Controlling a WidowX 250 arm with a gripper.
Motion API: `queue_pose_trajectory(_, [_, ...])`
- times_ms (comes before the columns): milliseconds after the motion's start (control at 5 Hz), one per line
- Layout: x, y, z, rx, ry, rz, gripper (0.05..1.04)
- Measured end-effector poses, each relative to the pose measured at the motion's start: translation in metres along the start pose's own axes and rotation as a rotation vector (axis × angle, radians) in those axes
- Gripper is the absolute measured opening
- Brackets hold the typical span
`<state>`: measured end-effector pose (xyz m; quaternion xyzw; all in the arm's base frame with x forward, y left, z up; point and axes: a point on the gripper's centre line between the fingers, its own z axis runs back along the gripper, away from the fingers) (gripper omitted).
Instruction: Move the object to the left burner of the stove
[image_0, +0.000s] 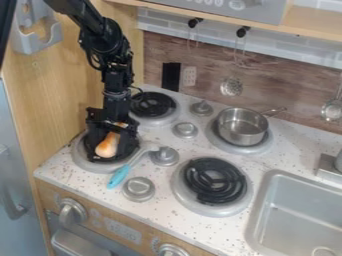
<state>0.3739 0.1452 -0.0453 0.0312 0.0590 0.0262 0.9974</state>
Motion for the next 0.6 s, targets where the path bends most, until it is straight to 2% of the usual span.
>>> queue_pose_trajectory(200, [-0.003,-0.011,0.036,0.010,-0.099,-0.033,1.003])
queue_pose_trajectory(400, [-0.010,-0.025,0.064,0.014,-0.170,-0.056,0.999])
queue_pose_trajectory(600, [-0.015,-0.039,0.075,-0.001,-0.197,-0.072,0.999])
